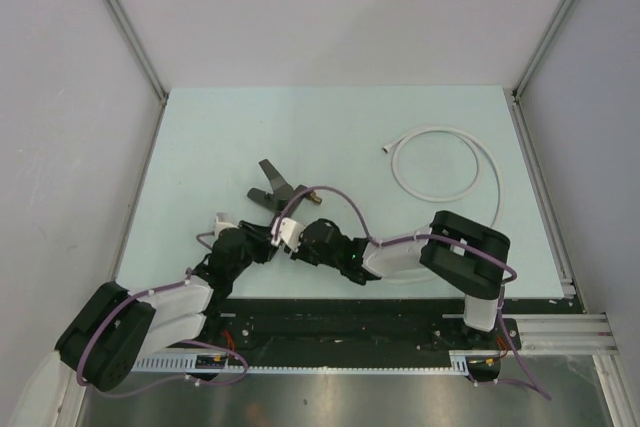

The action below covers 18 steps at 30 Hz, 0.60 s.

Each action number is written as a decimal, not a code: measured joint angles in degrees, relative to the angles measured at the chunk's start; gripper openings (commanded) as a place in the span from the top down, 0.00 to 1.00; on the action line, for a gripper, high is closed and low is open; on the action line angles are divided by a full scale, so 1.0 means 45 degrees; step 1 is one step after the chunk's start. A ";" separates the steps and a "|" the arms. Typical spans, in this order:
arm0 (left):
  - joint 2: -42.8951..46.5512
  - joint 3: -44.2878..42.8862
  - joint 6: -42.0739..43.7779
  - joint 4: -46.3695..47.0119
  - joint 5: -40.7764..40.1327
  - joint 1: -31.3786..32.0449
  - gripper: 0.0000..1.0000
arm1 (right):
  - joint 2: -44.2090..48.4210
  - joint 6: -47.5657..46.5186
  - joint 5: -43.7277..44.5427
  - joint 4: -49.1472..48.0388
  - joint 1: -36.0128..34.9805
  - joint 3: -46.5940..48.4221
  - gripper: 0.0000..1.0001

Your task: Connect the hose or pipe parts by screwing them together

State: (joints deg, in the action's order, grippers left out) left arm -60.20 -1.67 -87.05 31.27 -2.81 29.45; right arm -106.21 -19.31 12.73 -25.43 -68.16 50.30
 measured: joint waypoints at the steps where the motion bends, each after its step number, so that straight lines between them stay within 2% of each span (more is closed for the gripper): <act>1: 0.0000 0.0000 0.0000 0.0000 -0.0024 0.0000 1.00 | 0.0078 0.0398 -0.0835 0.0078 0.0340 0.0000 1.00; 6: 0.0000 0.0000 -0.0010 0.0015 -0.0107 -0.0005 1.00 | 0.0131 0.2399 -0.4697 0.0073 0.1943 0.0000 1.00; 10: 0.0078 0.0000 -0.0044 0.0194 -0.0010 0.0000 1.00 | 0.0029 0.4075 -0.7057 -0.0209 0.2948 0.0000 1.00; 18: 0.0151 0.0000 0.0000 0.0204 -0.0170 0.0000 1.00 | -0.1452 0.8306 -1.0695 -0.2739 0.4269 -0.0005 1.00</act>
State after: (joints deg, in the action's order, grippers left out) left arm -59.53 -1.67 -87.05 32.18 -3.57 29.45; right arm -112.75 18.06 -35.40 -37.76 -48.95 50.28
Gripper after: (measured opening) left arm 0.354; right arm 0.282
